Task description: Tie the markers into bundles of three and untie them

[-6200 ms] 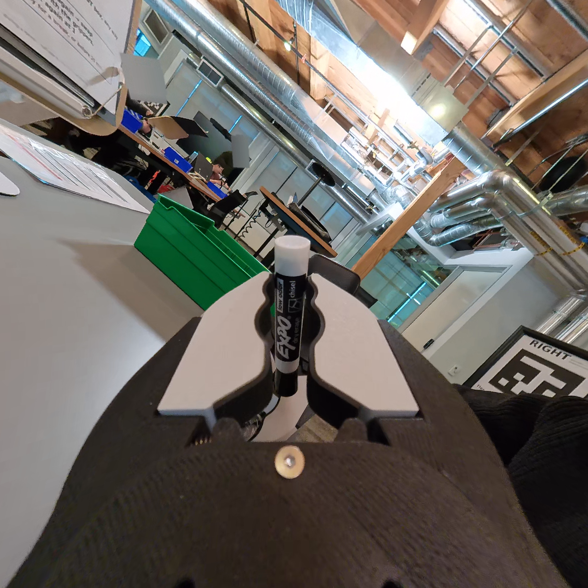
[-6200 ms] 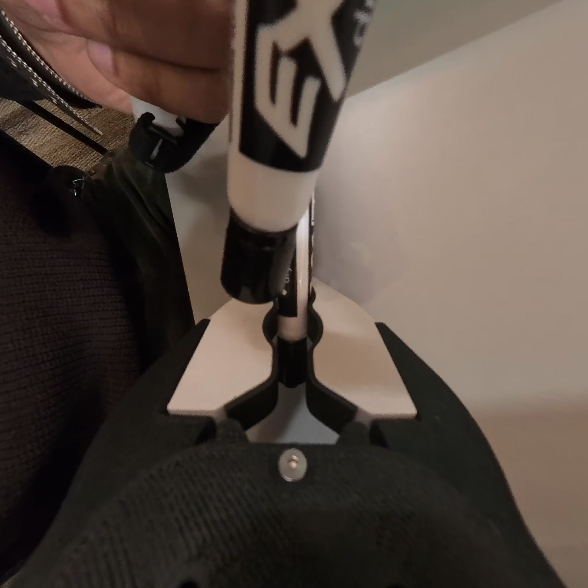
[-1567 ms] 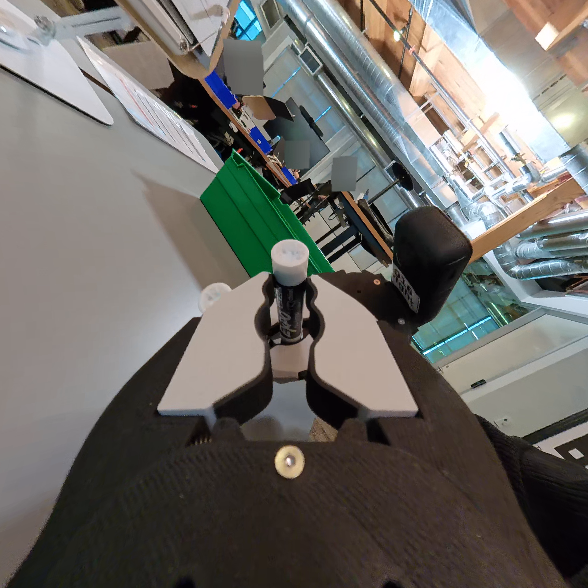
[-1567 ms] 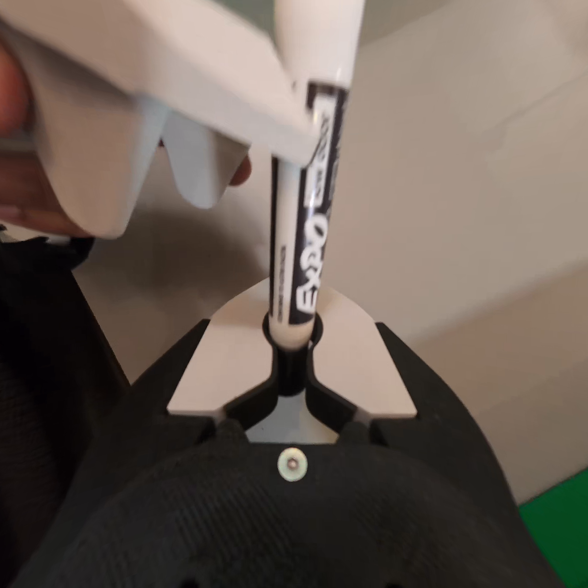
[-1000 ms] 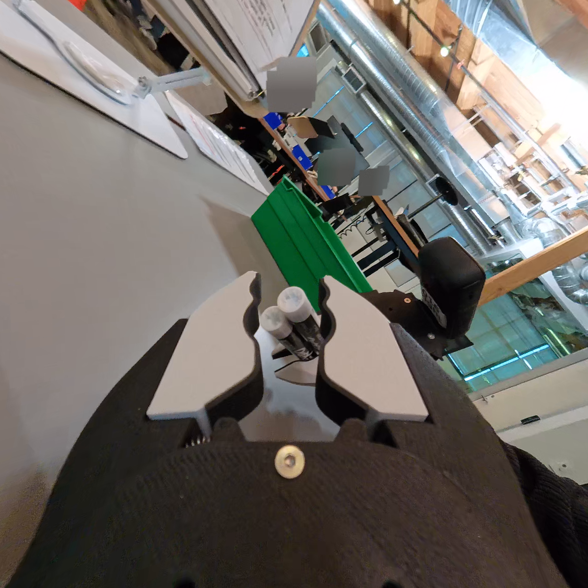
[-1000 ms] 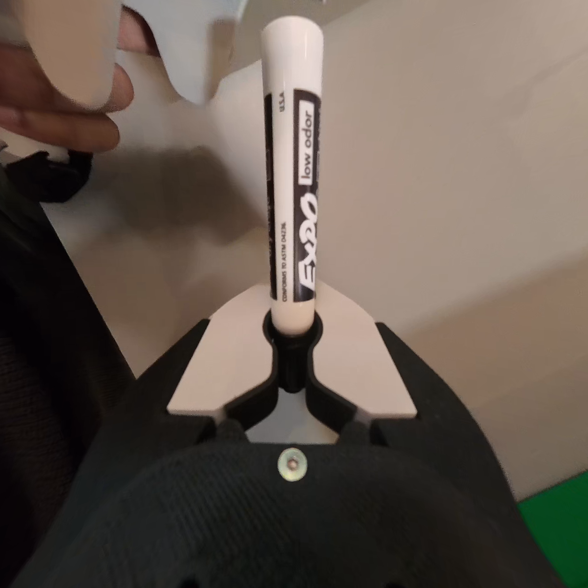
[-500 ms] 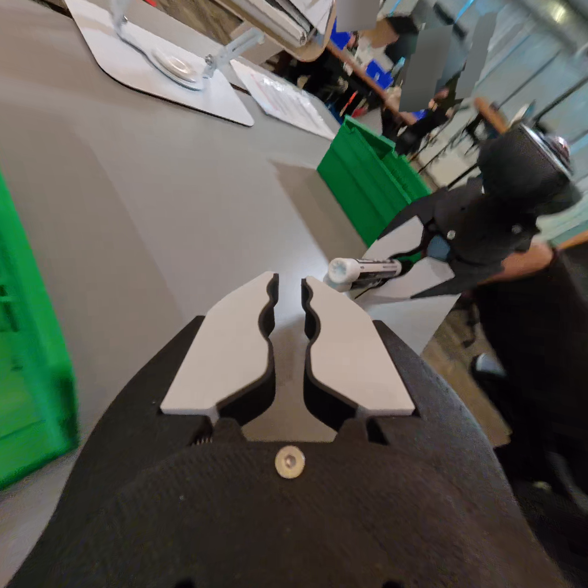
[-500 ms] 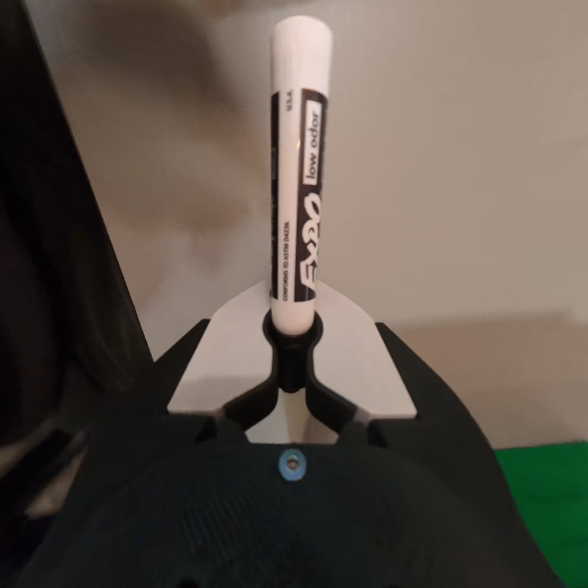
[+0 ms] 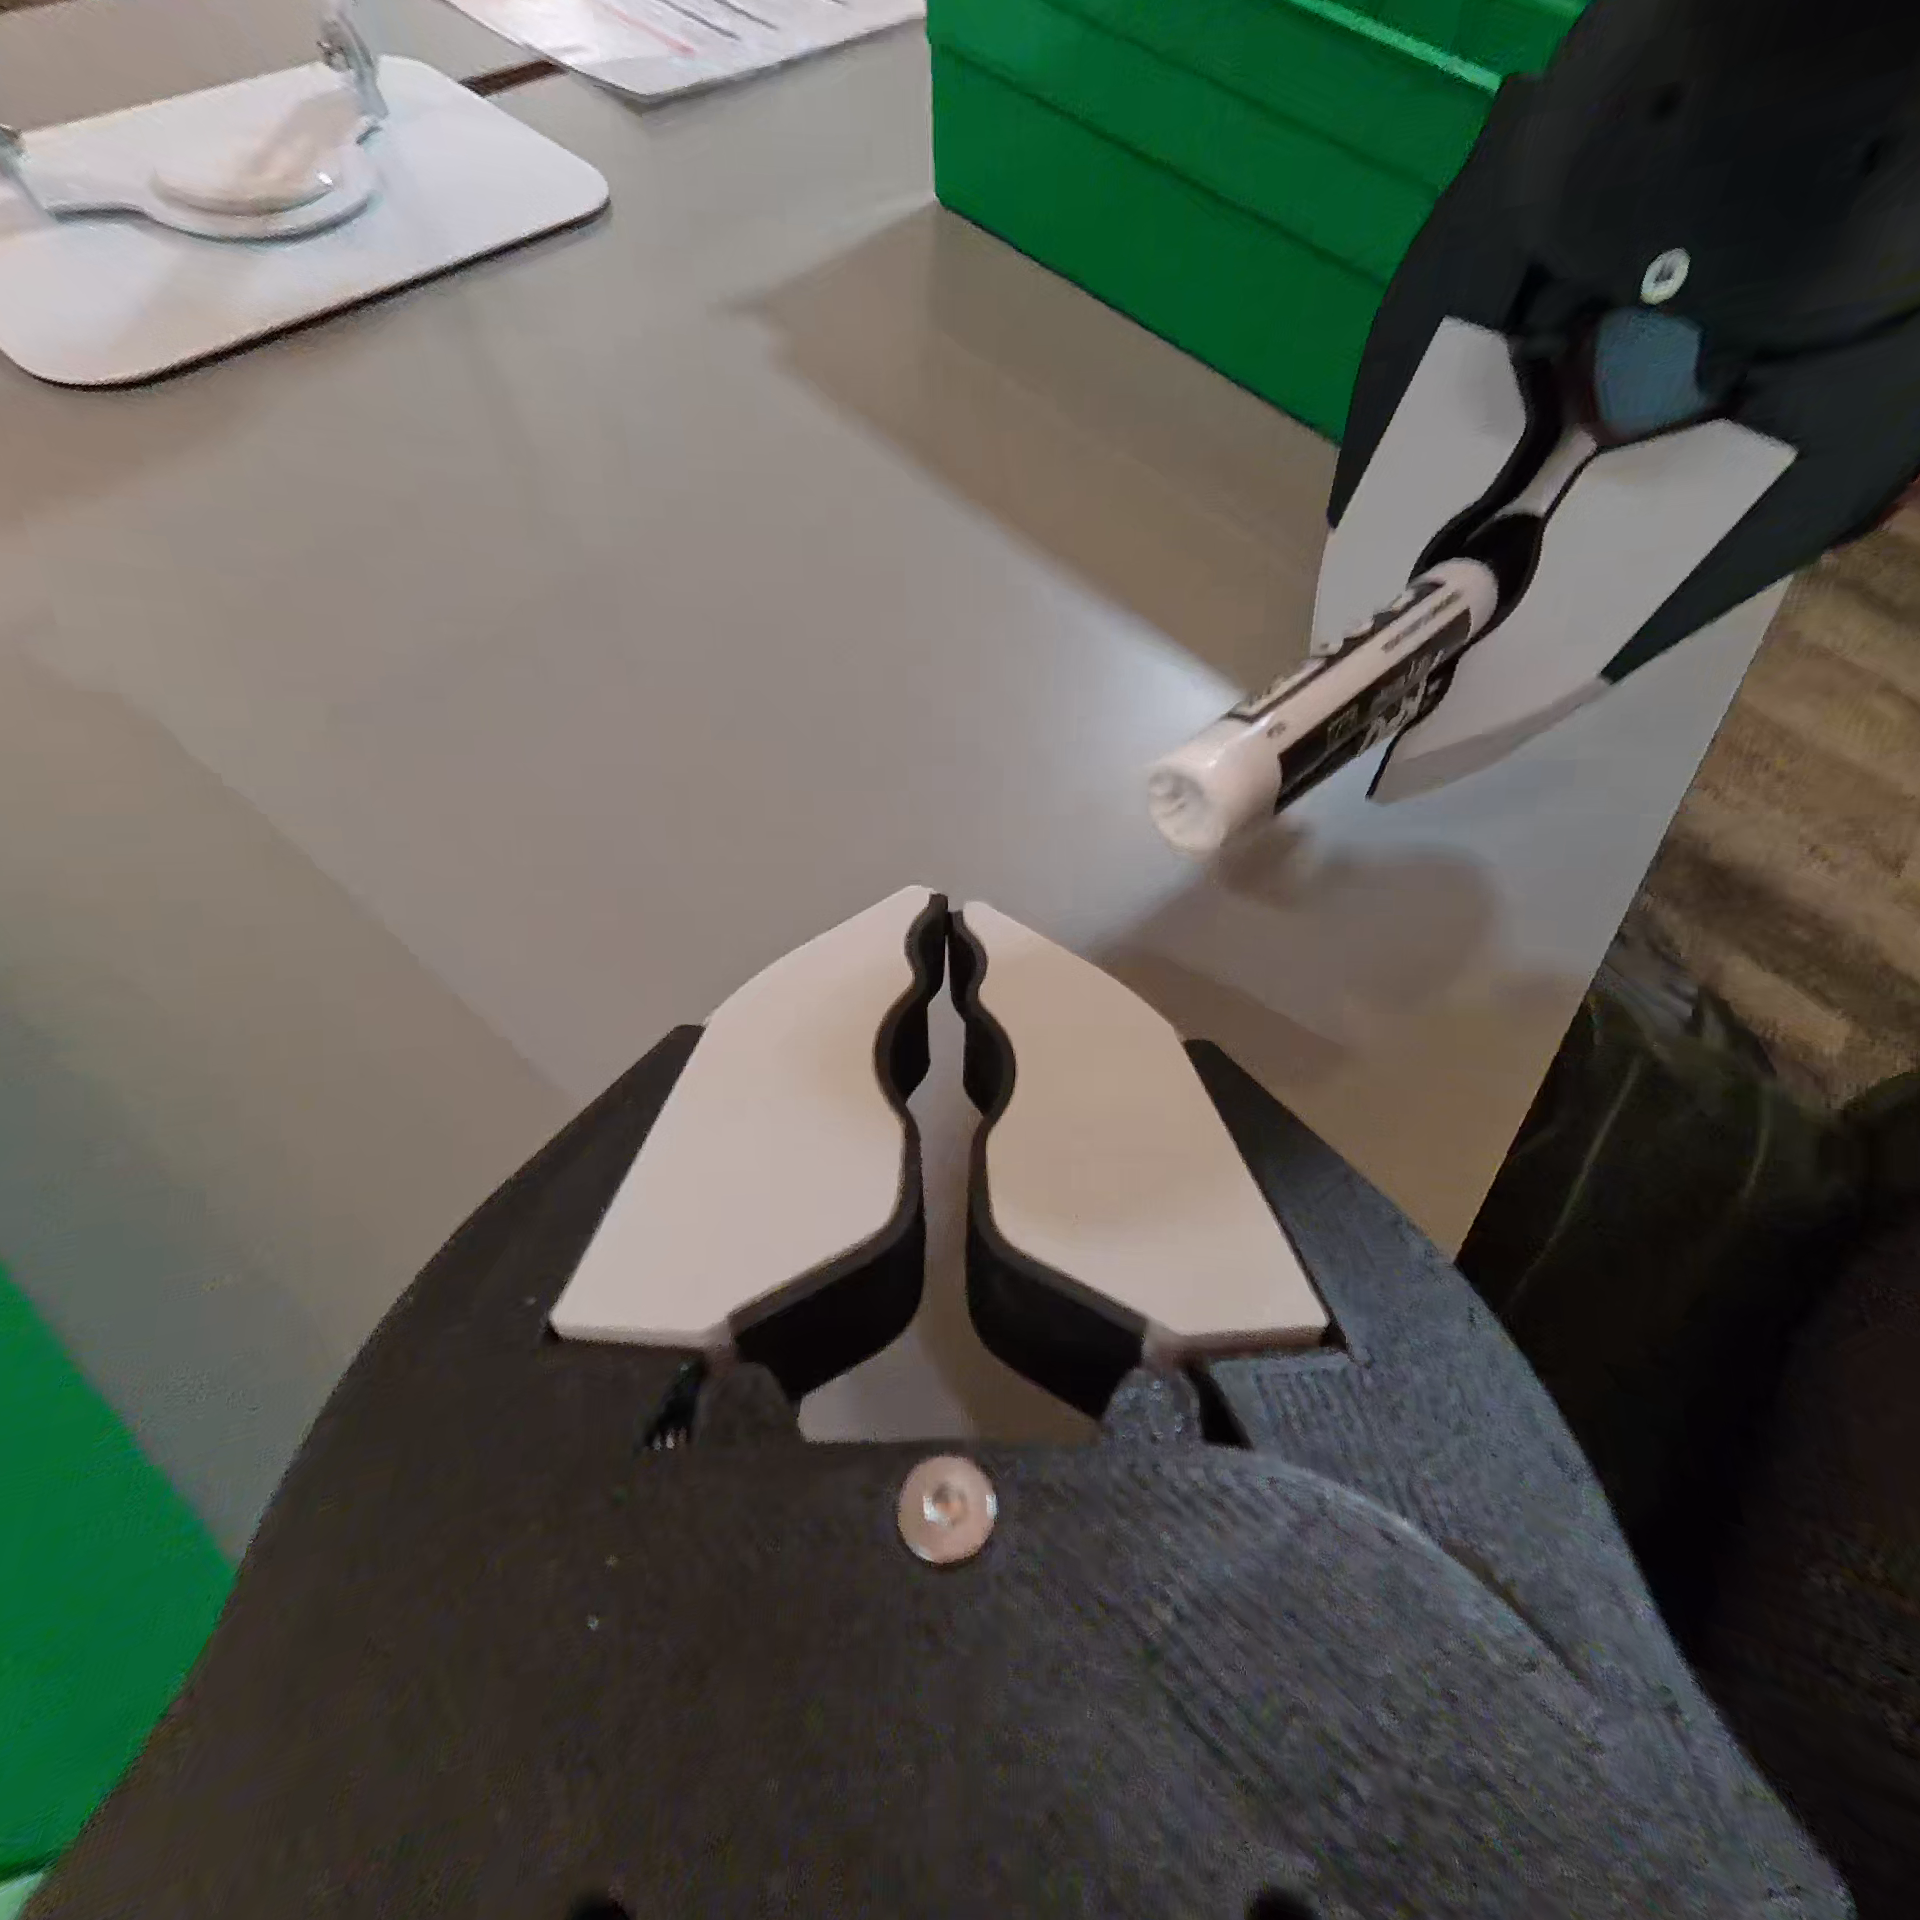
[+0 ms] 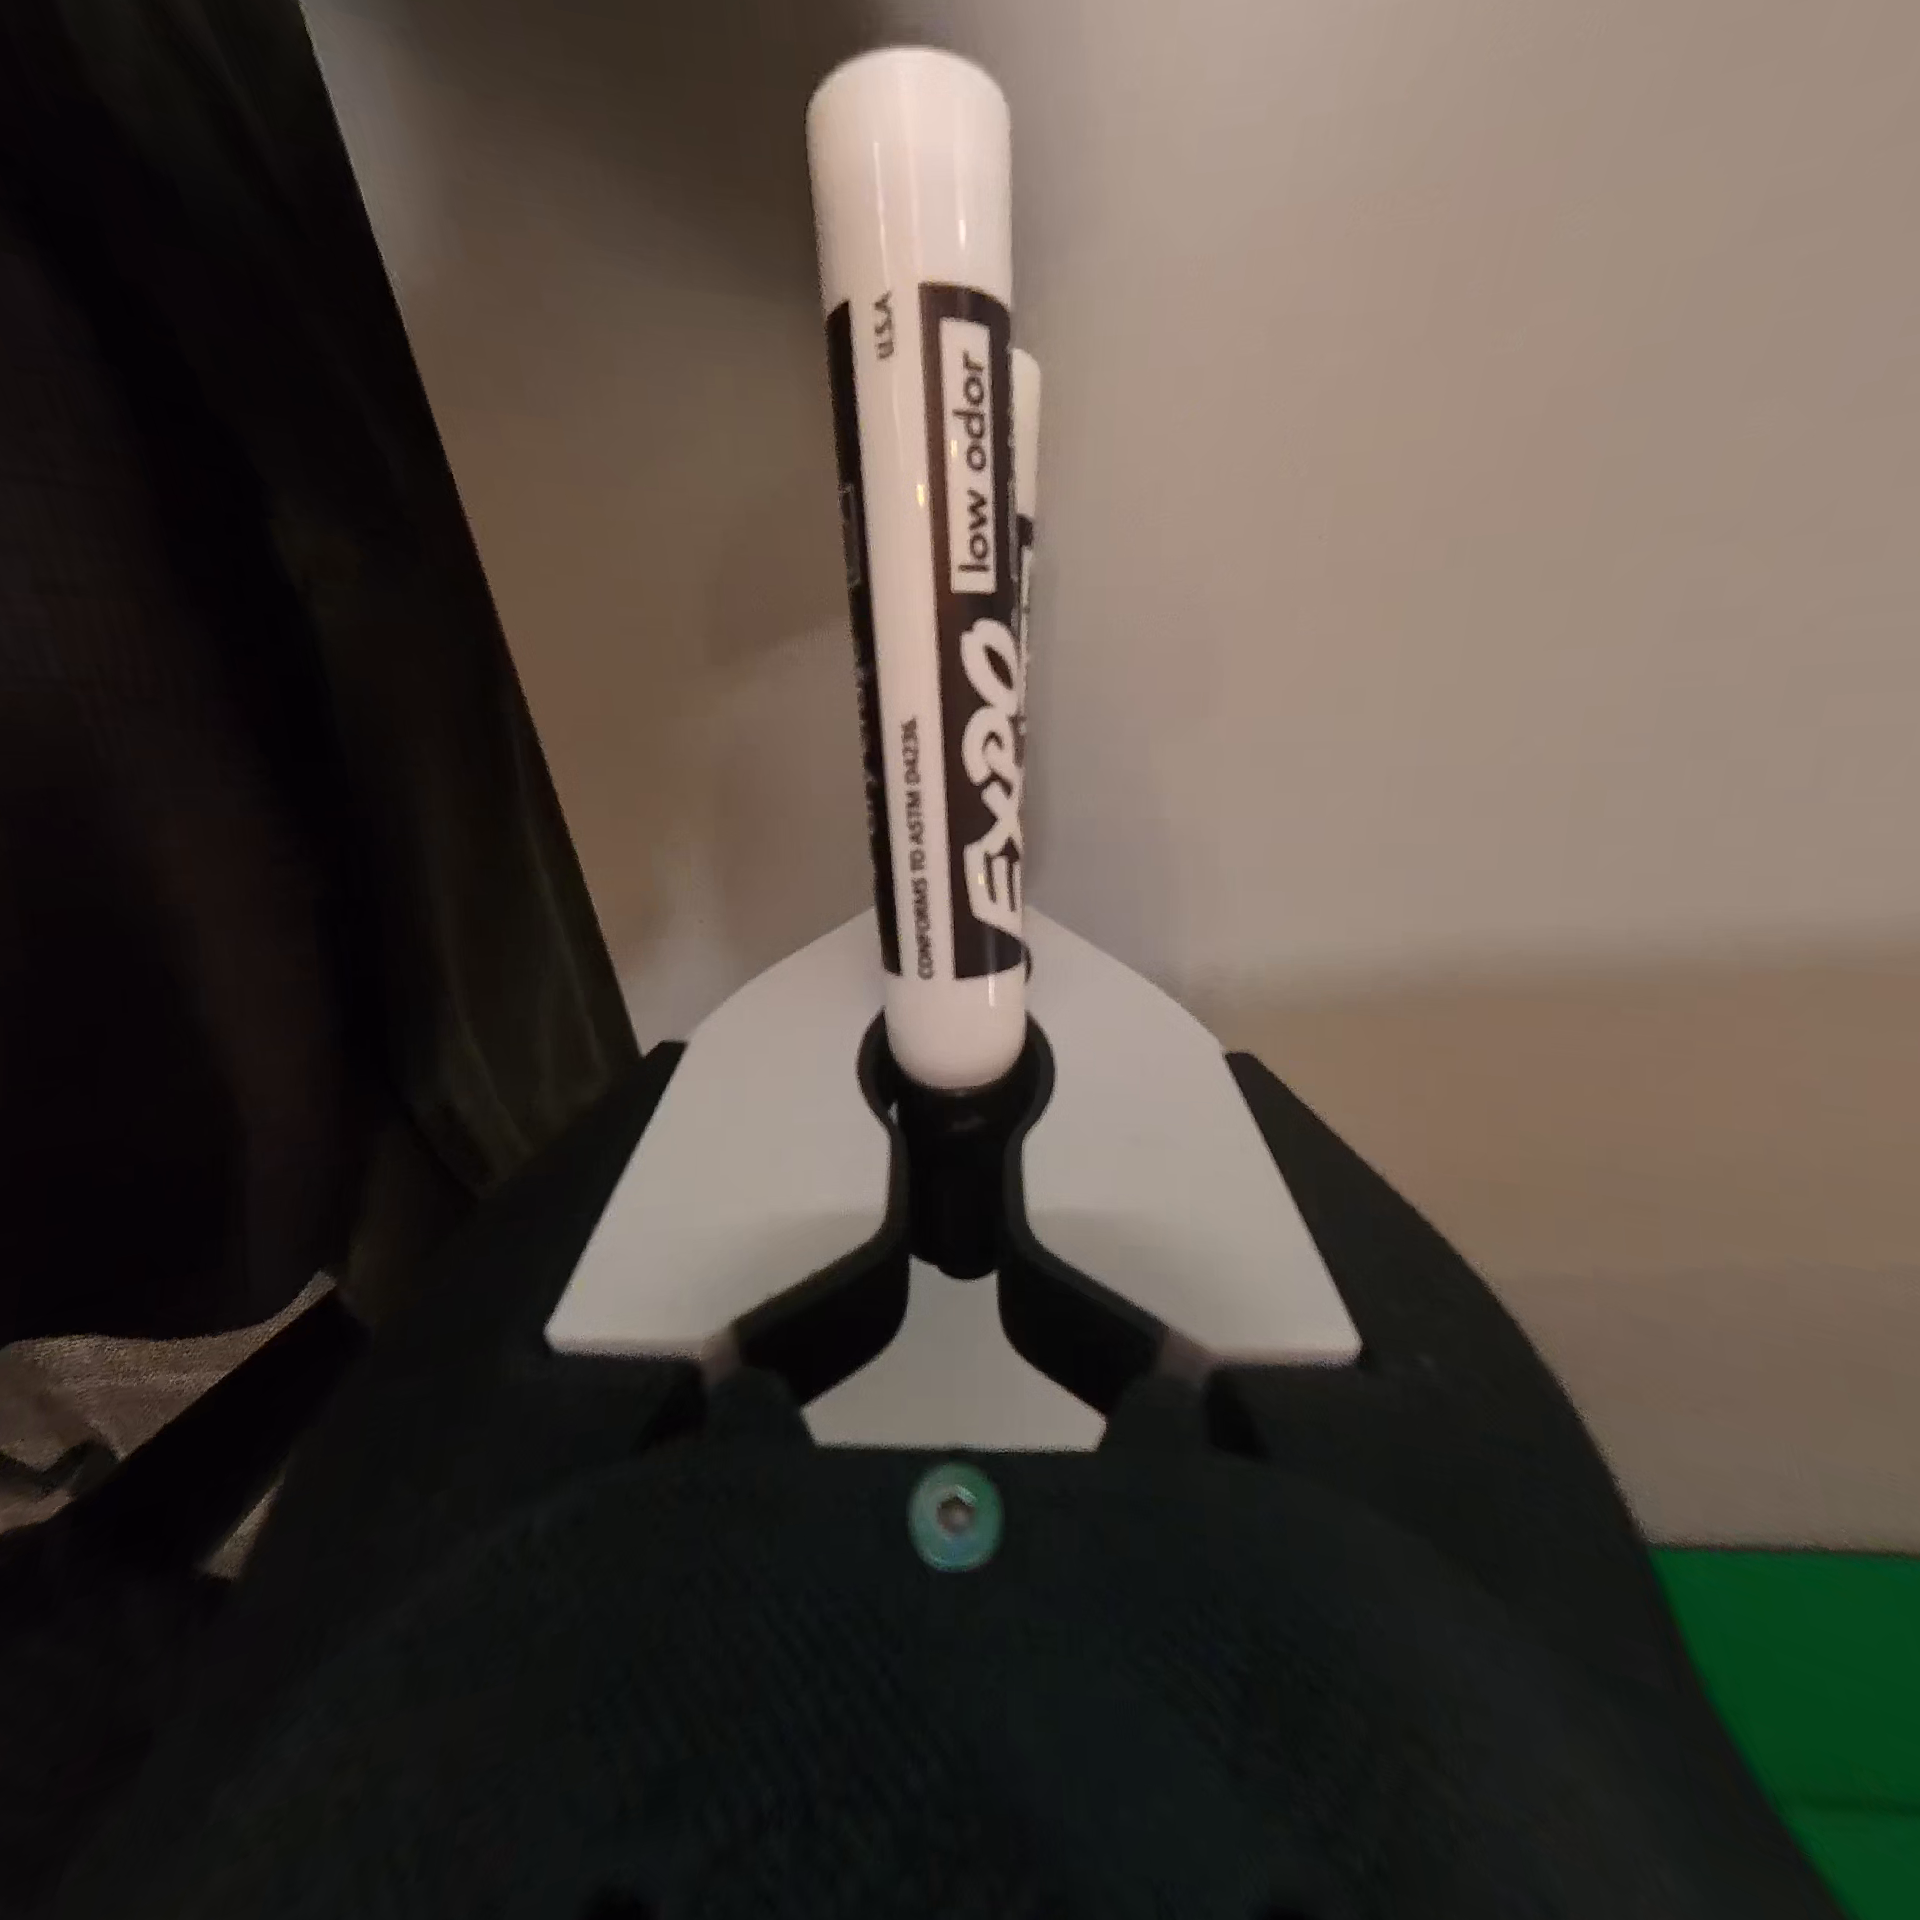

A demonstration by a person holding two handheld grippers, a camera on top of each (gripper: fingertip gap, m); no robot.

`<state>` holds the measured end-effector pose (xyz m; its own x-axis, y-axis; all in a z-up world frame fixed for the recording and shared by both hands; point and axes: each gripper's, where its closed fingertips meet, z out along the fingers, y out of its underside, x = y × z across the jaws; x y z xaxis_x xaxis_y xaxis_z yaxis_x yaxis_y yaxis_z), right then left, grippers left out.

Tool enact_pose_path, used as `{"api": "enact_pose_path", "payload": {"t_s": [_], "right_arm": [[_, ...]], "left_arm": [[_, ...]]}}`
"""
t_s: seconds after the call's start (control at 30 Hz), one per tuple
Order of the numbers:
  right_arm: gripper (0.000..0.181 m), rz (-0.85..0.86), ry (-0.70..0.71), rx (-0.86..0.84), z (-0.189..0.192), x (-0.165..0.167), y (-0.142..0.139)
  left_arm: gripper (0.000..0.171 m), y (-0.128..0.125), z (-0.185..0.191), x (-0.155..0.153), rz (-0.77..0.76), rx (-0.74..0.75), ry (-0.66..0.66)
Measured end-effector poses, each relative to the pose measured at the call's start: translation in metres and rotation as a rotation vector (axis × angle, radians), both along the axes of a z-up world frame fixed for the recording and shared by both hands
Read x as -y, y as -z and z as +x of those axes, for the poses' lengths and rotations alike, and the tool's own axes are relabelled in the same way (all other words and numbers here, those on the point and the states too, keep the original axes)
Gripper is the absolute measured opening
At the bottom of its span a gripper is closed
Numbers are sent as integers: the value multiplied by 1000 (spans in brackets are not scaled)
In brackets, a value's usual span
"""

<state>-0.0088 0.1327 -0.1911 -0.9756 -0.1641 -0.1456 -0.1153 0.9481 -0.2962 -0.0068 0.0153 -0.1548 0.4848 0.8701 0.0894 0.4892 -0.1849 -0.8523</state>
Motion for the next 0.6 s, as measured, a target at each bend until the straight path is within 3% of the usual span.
{"api": "enact_pose_path", "payload": {"t_s": [0.23,0.6], "right_arm": [[15,13,-31,0,4,4,6],[15,41,-116,-20,17,25,10]], "left_arm": [[1,5,15,-16,5,35,105],[1,4,29,-17,6,26,135]]}}
